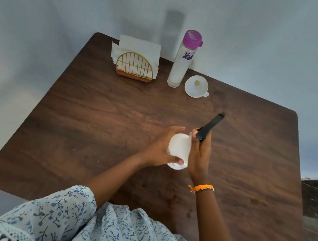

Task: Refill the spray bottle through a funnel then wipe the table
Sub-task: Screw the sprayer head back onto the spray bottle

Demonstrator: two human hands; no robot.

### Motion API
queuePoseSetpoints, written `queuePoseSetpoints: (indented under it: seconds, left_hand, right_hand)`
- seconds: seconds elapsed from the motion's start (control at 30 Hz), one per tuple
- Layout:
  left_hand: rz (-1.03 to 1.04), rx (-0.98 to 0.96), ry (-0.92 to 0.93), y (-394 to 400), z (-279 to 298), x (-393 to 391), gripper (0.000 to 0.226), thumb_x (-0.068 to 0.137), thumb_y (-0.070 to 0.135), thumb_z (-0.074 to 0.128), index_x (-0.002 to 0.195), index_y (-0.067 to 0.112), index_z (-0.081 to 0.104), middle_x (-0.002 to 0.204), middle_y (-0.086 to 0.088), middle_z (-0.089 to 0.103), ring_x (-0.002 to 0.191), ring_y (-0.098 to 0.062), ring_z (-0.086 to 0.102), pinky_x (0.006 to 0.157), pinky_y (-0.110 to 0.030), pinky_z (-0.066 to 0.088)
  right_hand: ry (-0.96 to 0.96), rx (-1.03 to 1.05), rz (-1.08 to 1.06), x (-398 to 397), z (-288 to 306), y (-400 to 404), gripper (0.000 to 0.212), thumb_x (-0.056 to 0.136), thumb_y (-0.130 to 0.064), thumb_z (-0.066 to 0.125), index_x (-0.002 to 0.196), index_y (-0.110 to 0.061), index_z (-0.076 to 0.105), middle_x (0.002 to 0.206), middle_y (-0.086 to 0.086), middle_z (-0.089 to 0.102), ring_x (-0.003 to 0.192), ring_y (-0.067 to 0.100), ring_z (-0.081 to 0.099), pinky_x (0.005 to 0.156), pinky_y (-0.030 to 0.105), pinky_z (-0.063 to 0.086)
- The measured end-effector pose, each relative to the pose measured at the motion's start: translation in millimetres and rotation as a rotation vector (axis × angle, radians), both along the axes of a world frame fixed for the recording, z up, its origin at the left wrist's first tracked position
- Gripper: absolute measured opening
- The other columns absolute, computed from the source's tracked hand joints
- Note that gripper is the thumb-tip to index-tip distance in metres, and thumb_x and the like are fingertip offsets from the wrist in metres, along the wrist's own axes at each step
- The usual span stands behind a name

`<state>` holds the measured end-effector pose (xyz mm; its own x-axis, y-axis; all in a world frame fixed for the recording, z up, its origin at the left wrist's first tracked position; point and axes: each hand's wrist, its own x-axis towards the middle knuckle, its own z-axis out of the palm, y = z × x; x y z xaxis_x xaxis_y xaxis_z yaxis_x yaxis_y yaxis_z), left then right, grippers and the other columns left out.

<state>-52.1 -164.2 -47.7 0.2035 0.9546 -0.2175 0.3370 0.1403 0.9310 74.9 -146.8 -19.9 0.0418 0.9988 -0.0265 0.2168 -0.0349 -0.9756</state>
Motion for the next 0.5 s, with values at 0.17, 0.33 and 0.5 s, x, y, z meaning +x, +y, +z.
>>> queuePoseSetpoints:
  seconds: [0.17,0.33,0.5]
  left_hand:
    - [-0.153,-0.16,-0.127,-30.0,-9.6,-4.0,0.108,0.052,0.039,0.087,0.137,0.037,0.02,0.146,0.007,0.029,0.133,-0.011,0.034,0.109,-0.04,0.036]
    - [-0.044,-0.199,-0.105,-54.5,-6.5,1.4,0.088,0.051,0.046,0.084,0.124,0.031,0.039,0.12,0.013,0.055,0.109,-0.002,0.055,0.092,-0.037,0.05]
    - [0.054,-0.173,0.052,-63.3,6.2,5.4,0.085,0.055,0.047,0.084,0.125,0.029,0.039,0.115,0.015,0.056,0.103,-0.001,0.054,0.087,-0.026,0.05]
  right_hand:
    - [0.307,-0.185,-0.022,6.7,22.3,-4.1,0.028,0.092,-0.033,0.052,0.08,-0.007,0.053,0.064,0.006,0.052,0.06,0.019,0.051,0.059,0.03,0.047]
    - [0.134,-0.381,-0.043,-1.5,18.2,-3.5,0.042,0.078,-0.04,0.071,0.097,-0.014,0.045,0.077,0.006,0.051,0.062,0.02,0.056,0.064,0.04,0.053]
    - [0.106,-0.443,0.026,-9.0,15.2,4.9,0.046,0.08,-0.034,0.07,0.116,-0.014,0.049,0.1,-0.004,0.056,0.094,0.012,0.057,0.081,0.03,0.049]
